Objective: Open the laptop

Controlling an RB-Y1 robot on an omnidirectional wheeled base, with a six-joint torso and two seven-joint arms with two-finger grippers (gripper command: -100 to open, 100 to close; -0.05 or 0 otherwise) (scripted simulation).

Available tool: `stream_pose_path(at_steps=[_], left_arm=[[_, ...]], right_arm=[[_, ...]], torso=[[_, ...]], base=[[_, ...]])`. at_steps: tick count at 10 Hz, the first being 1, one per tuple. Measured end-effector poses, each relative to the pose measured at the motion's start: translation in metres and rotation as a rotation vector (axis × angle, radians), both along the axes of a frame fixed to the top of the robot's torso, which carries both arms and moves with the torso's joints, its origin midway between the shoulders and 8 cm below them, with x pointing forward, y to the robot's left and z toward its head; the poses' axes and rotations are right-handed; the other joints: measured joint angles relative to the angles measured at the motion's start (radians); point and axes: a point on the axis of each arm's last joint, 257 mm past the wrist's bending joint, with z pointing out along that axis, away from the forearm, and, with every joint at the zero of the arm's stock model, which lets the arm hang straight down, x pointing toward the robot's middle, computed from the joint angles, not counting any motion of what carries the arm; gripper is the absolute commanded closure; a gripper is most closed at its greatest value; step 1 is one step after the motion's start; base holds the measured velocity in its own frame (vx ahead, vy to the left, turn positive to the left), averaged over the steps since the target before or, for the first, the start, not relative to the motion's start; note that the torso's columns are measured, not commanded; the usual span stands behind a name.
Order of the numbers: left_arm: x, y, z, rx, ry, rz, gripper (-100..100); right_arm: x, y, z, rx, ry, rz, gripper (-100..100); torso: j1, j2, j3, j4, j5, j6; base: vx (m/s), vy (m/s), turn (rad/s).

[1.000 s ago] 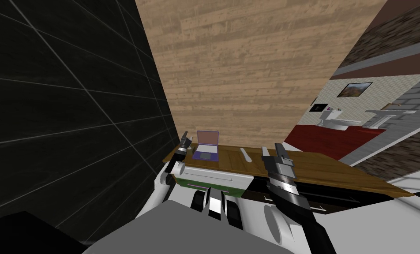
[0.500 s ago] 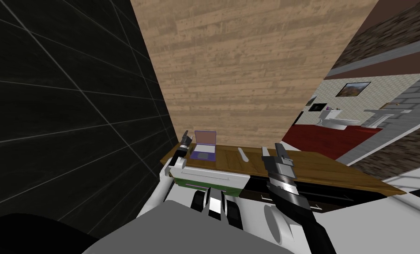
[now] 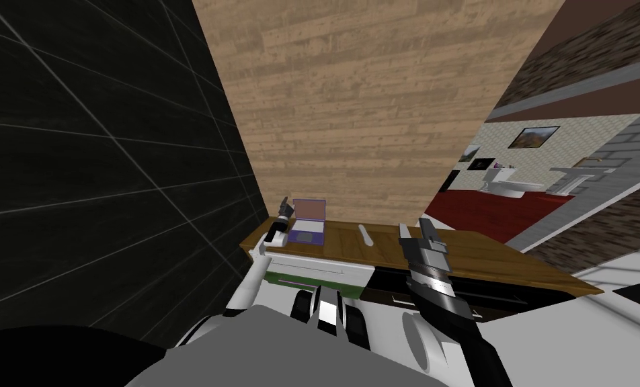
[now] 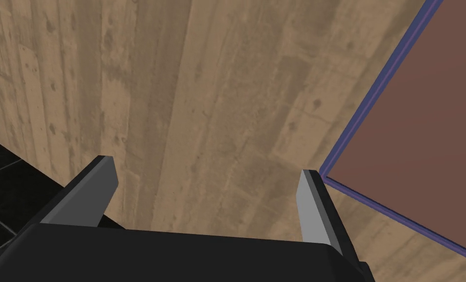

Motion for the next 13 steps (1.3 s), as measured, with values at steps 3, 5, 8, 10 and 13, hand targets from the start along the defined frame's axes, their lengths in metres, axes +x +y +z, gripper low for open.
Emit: stream_pose_path(at_steps=[3, 5, 8, 10, 13], left_arm=[[0.021, 0.009, -0.007, -0.058, 0.033, 0.008, -100], [0.035, 0.013, -0.013, -0.092, 0.053, 0.011, -100], [0.056, 0.019, -0.022, -0.155, 0.088, 0.014, -100], [0.070, 0.020, -0.027, -0.198, 0.112, 0.013, -100], [0.094, 0.019, -0.034, -0.276, 0.151, 0.008, -100]], right_arm=[[0.000, 0.000, 0.000, 0.000, 0.000, 0.000, 0], [0.000, 0.000, 0.000, 0.000, 0.000, 0.000, 0], [0.000, 0.000, 0.000, 0.000, 0.000, 0.000, 0], [0.000, 0.000, 0.000, 0.000, 0.000, 0.000, 0], [0.000, 0.000, 0.000, 0.000, 0.000, 0.000, 0]], torso=[[0.002, 0.001, 0.000, 0.000, 0.001, 0.000], [0.003, 0.000, 0.000, 0.000, 0.001, 0.000], [0.004, 0.001, 0.000, 0.000, 0.001, 0.000], [0.002, 0.001, 0.000, 0.000, 0.000, 0.000], [0.000, 0.000, 0.000, 0.000, 0.000, 0.000]], base=[[0.004, -0.077, -0.006], [0.015, -0.079, -0.007], [0.011, -0.067, -0.004], [0.006, -0.062, -0.003], [0.013, -0.088, -0.006]])
